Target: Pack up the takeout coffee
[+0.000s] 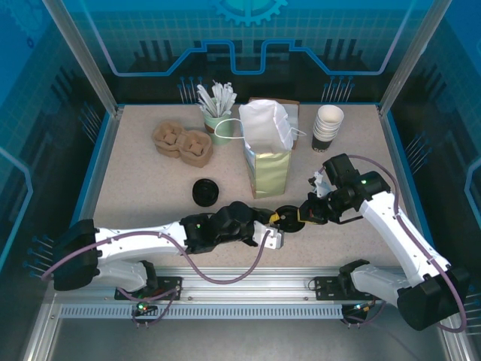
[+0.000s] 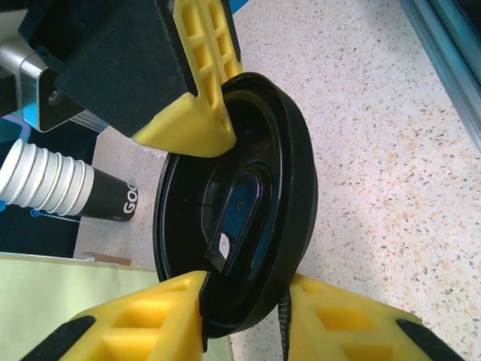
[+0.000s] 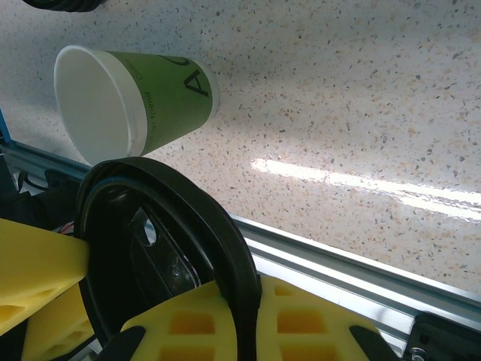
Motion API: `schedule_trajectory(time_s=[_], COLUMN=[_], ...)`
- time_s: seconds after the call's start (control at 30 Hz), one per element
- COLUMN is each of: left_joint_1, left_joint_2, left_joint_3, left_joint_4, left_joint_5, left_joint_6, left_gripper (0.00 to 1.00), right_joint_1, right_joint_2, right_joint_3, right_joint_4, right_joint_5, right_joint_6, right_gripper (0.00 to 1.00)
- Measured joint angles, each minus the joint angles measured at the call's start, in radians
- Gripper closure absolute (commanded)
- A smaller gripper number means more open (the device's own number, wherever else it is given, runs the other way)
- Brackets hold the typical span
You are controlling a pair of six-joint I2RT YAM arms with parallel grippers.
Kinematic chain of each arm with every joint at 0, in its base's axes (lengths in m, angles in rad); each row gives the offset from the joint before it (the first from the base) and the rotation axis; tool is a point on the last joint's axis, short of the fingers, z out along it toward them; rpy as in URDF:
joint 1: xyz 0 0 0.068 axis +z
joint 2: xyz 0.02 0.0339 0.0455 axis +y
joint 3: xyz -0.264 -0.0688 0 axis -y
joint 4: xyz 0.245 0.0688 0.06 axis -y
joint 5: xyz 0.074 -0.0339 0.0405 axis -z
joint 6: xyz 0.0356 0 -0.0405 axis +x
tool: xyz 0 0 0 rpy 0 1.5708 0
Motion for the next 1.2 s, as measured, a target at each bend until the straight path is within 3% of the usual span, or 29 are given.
schedule_trajectory(time_s=[0.4,0.77,1.07,1.2], left_joint_1=[-0.001,-0.004,-0.004,0.003], left_joint_2=[0.027,0.032,0.03,0.027], left_joint_3=[0.027,0.048,0.072,0.081], left_joint_4=[-0.016,-0.026,-0.028,-0.044], left_joint_5=[-0.028,-0.043,-0.044,-0.044], left_joint_6=[0.007,-0.005,-0.059,-0.09], left_gripper=[0.79,0.93,0.94,0.95], right_joint_1=[0.0,-0.006,-0.034,-0.06], right_joint_2=[0.006,-0.008,-0.081,-0.123], right_joint_3=[-0.002,-0.002,-0.001,0.014], right_joint_4=[0.001,0.018,0.03,0.03], right_joint_5=[0.027,0.04,0.029,0.033], right_joint_6=[0.001,0.014,0.019,0.015], right_gripper=[0.98,0.77,0.5,0.44])
